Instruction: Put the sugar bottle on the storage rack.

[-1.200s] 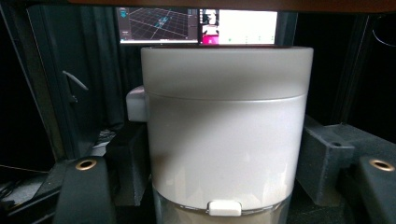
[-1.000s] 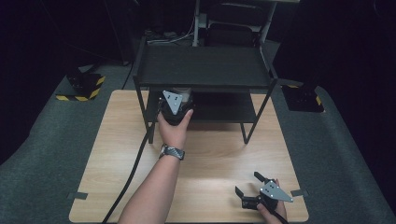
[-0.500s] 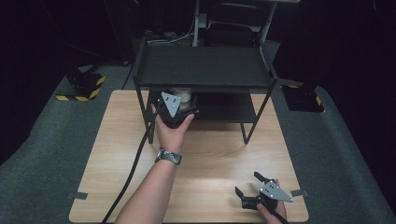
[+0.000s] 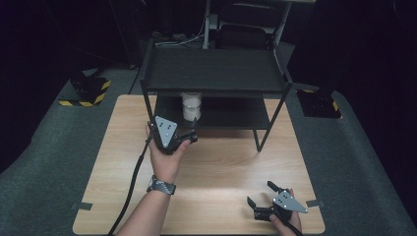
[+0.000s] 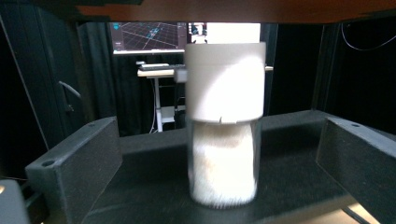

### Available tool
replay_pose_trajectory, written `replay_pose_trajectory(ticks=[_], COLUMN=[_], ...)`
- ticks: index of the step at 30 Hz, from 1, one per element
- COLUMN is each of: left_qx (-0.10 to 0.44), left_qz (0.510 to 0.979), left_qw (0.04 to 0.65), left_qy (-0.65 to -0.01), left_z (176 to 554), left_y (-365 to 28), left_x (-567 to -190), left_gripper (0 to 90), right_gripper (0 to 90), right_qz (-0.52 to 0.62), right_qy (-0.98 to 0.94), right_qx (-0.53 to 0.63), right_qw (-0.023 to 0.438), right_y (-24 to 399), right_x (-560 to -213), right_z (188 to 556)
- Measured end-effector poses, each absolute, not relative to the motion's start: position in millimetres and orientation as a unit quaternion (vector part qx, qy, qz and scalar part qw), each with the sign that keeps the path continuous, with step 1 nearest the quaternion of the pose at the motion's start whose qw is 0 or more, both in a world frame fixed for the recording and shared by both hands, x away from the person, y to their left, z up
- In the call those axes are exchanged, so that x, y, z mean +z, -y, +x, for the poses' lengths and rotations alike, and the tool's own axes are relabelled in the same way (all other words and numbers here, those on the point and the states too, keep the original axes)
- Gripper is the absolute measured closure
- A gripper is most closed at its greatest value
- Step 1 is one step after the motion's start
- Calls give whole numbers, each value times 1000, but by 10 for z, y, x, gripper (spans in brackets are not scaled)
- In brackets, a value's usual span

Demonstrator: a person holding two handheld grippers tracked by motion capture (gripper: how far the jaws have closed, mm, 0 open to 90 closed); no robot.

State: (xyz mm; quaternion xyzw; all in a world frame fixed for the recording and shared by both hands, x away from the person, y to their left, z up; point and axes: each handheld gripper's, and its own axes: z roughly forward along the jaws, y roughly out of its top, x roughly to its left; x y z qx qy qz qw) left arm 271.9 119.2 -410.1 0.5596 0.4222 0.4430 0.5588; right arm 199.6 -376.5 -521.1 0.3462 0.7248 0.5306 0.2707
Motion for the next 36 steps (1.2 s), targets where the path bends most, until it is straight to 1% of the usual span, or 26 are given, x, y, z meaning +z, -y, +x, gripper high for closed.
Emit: replay_pose_trajectory(ticks=[3,7,17,28,36], left_qx=[441,441,438,423,412], left_qz=[563,558,563,575,597], left_qw=[565,569,564,561,543], left_qy=[-413,-413,-416,-419,-423], left_z=[2613,2470,2204,1894,1741], left_y=[-1278,-1354,-1575,-1869,-2003], left_x=[-4176,-4293,-4592,-4886,-5035], left_gripper=[5,5,5,5,5], right_gripper=[0,0,0,0,0], right_qz=[346,346,344,345,344], right_qy=[-725,-726,-726,-726,-727], right_qx=[530,530,530,528,528], right_qw=[271,271,272,273,274], right_y=[3763,3763,3763,3755,3752], right_x=[-5210,-5209,-5210,-5207,-5206], right_z=[1996,1997,1996,1995,1994])
